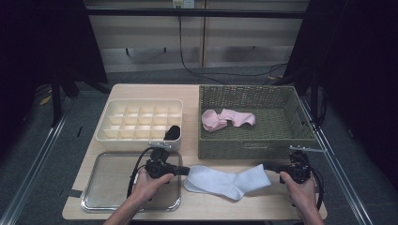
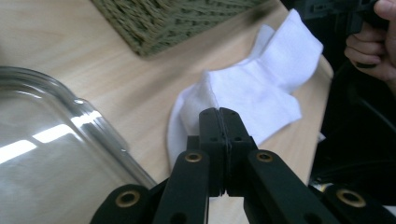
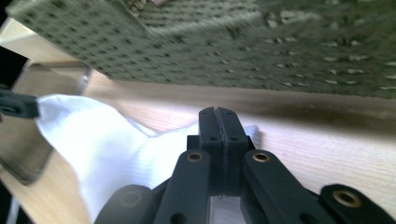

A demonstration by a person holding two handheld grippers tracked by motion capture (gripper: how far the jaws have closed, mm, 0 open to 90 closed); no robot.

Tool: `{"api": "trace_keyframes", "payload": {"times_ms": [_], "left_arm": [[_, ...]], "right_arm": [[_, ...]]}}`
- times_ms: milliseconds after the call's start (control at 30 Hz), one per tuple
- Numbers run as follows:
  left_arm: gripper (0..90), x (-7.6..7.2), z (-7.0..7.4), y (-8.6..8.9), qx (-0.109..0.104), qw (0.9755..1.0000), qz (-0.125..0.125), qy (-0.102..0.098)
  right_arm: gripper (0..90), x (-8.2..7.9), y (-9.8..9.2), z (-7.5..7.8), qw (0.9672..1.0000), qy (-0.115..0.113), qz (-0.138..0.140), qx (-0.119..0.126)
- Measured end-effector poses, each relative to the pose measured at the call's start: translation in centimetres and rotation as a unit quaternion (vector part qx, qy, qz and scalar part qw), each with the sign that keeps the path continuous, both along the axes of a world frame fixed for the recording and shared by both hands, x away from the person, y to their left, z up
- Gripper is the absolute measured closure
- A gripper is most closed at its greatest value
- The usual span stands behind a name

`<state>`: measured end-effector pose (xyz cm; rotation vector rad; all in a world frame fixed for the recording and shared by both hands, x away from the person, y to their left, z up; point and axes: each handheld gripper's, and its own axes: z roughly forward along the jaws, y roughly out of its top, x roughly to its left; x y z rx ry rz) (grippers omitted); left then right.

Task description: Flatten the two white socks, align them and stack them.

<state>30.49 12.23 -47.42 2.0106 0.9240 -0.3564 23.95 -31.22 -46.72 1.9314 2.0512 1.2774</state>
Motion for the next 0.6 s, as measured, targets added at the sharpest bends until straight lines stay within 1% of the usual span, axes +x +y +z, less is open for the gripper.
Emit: {"api": "trace_keyframes", "payload": {"times_ms": [33, 100, 133, 200, 267, 300, 333, 433, 467, 500, 567, 600], "left_arm": [[89.0, 0.1, 0.0, 0.1, -0.002, 1.0, 0.002, 0.0], [88.7, 0.2, 0.0, 0.3, -0.005, 1.0, 0.006, 0.003], [88.4, 0.2, 0.0, 0.3, -0.005, 1.0, 0.007, 0.002], [85.2, 0.2, -0.1, 0.3, -0.005, 1.0, 0.005, 0.003], [82.0, 0.1, -0.2, 0.1, 0.003, 1.0, 0.002, -0.001], [79.2, 0.0, -0.2, 0.0, 0.003, 1.0, -0.001, 0.001], [76.3, -0.1, -0.2, -0.1, 0.005, 1.0, 0.001, -0.001], [71.5, -0.3, -0.2, -0.3, 0.007, 0.9999, -0.008, 0.0], [70.1, -0.4, -0.3, -0.4, 0.009, 0.9999, -0.01, -0.004], [69.9, -0.5, -0.3, -0.5, 0.014, 0.9998, -0.013, -0.008], [70.2, -0.7, -0.4, -0.7, 0.022, 0.9995, -0.016, -0.014], [70.7, -0.8, -0.5, -0.8, 0.027, 0.9994, -0.016, -0.014]], "right_arm": [[84.3, 0.0, -0.1, -0.2, 1.0, 0.001, -0.003, 0.003], [80.3, -0.3, -0.3, -0.2, 0.9999, -0.004, -0.009, -0.007], [80.0, -0.5, -0.4, -0.2, 0.9998, -0.004, -0.014, -0.01], [77.0, -0.8, -0.5, -0.1, 1.0, -0.003, -0.007, -0.002], [75.8, -1.4, -0.3, -0.3, 1.0, 0.002, 0.003, -0.007], [74.0, -1.7, -0.1, -0.3, 1.0, 0.002, 0.005, -0.006], [74.0, -2.0, 0.0, -0.5, 1.0, 0.001, 0.007, -0.007], [72.0, -2.3, 0.3, -1.1, 0.9997, 0.007, 0.011, -0.019], [71.5, -2.3, 0.4, -1.2, 0.9997, 0.011, 0.013, -0.019], [68.9, -2.3, 0.5, -1.5, 0.9994, 0.014, 0.016, -0.027], [70.6, -2.2, 0.7, -1.9, 0.9988, 0.022, 0.022, -0.038], [71.1, -2.1, 0.7, -2.0, 0.9987, 0.019, 0.025, -0.039]]}}
